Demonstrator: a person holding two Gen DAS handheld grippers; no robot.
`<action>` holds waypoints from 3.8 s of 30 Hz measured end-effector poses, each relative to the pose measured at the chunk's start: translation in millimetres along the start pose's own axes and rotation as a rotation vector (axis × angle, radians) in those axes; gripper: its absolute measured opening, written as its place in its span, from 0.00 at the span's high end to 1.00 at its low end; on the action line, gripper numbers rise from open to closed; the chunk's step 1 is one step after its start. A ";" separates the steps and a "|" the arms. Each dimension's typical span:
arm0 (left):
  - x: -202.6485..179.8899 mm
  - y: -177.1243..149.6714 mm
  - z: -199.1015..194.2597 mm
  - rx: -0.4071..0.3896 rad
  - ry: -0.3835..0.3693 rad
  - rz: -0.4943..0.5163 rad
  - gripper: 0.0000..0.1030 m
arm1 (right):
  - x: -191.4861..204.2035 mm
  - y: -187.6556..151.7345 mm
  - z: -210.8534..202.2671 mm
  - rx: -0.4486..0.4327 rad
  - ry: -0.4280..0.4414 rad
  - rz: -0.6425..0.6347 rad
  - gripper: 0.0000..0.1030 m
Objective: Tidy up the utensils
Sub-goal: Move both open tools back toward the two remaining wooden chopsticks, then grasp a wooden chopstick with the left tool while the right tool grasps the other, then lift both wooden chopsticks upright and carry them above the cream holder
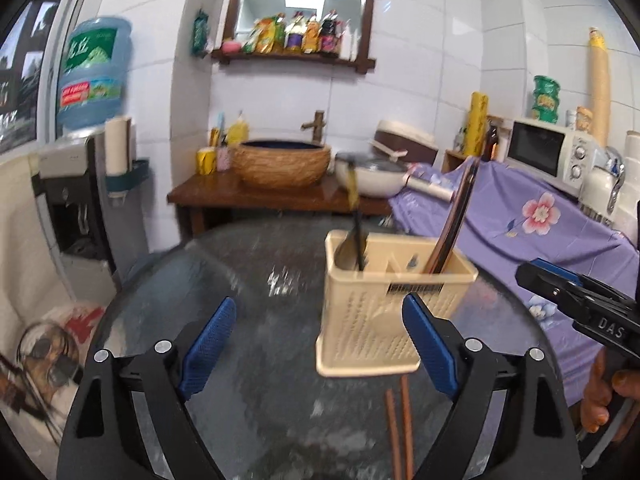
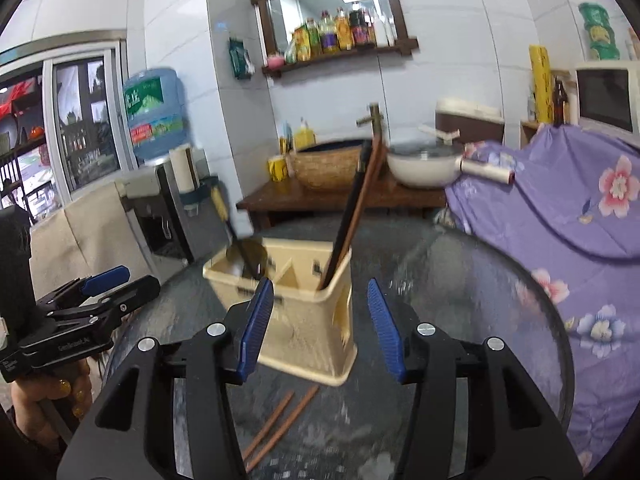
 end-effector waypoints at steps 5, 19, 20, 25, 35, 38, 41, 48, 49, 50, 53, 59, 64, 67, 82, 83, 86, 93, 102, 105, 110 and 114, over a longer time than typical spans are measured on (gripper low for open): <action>14.5 -56.4 3.3 0.106 0.029 -0.058 0.19 | 6.6 -71.2 33.9 0.203 -0.033 -0.002 0.52; 44.7 -113.2 -11.9 0.199 0.103 -0.096 0.19 | 39.3 -146.2 78.4 0.410 -0.094 -0.074 0.52; 45.0 -113.8 -11.7 0.202 0.104 -0.094 0.19 | 39.4 -148.9 80.4 0.416 -0.107 -0.085 0.53; 36.8 -117.5 -7.7 0.216 0.087 -0.080 0.19 | 42.7 -148.5 88.9 0.426 -0.120 -0.094 0.60; 29.4 -128.7 1.7 0.259 0.058 -0.082 0.19 | 40.7 -149.2 87.2 0.428 -0.078 -0.146 0.85; 23.6 -129.4 4.5 0.268 0.047 -0.071 0.19 | 33.6 -151.5 82.7 0.435 -0.061 -0.171 0.87; 11.7 -131.0 9.6 0.283 0.025 -0.050 0.19 | 22.3 -153.4 77.6 0.445 -0.045 -0.186 0.89; -30.5 -138.8 32.0 0.360 -0.084 0.028 0.30 | -5.6 -155.4 70.0 0.461 -0.048 -0.163 0.90; -37.7 -140.2 36.8 0.376 -0.099 0.047 0.32 | -7.2 -155.5 69.3 0.460 -0.048 -0.160 0.90; -45.0 -141.3 42.1 0.392 -0.119 0.060 0.35 | -8.7 -155.6 68.6 0.460 -0.047 -0.158 0.90; -60.2 -147.3 56.8 0.441 -0.178 0.063 0.41 | -10.3 -155.7 67.8 0.463 -0.046 -0.156 0.90; -68.3 -150.8 84.6 0.496 -0.159 0.108 0.59 | -9.6 -154.5 68.4 0.470 -0.041 -0.148 0.90; -70.4 -152.7 95.4 0.508 -0.140 0.112 0.72 | -14.7 -150.8 72.4 0.473 -0.057 -0.125 0.90; -69.2 -152.3 96.9 0.505 -0.122 0.128 0.79 | -14.9 -147.5 77.2 0.475 -0.068 -0.133 0.90; -69.0 -150.6 99.3 0.467 -0.087 0.136 0.93 | -6.0 -142.8 88.0 0.448 -0.123 -0.129 0.91; -69.6 -151.4 98.5 0.467 -0.088 0.137 0.93 | -6.3 -143.0 87.4 0.447 -0.124 -0.129 0.91; -70.2 -152.5 96.8 0.466 -0.091 0.139 0.93 | -7.1 -146.7 83.6 0.445 -0.127 -0.130 0.91; -72.9 -151.8 97.2 0.465 -0.101 0.131 0.93 | -7.9 -147.6 80.5 0.440 -0.110 -0.096 0.91; -78.4 -121.4 61.0 0.353 -0.168 0.075 0.93 | -16.1 -118.8 49.7 0.356 0.036 0.044 0.93; -82.2 -100.0 35.9 0.285 -0.193 0.064 0.93 | -13.0 -98.4 30.0 0.301 0.117 0.085 0.93; -85.8 -59.9 -7.8 0.156 -0.232 0.042 0.93 | -3.0 -63.2 -9.5 0.195 0.236 0.110 0.93; -90.5 -42.3 -28.2 0.103 -0.260 0.041 0.93 | 5.5 -45.5 -34.3 0.139 0.294 0.095 0.93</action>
Point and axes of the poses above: each gripper's, at about its wrist camera, not at the fingertips, and z roughly the way its jaws point, x to its left, y to its top, the point moved 10 cm from there along z, roughly the way its jaws point, and after that the axes turned 9 degrees about -y, right-handed, at the moved point
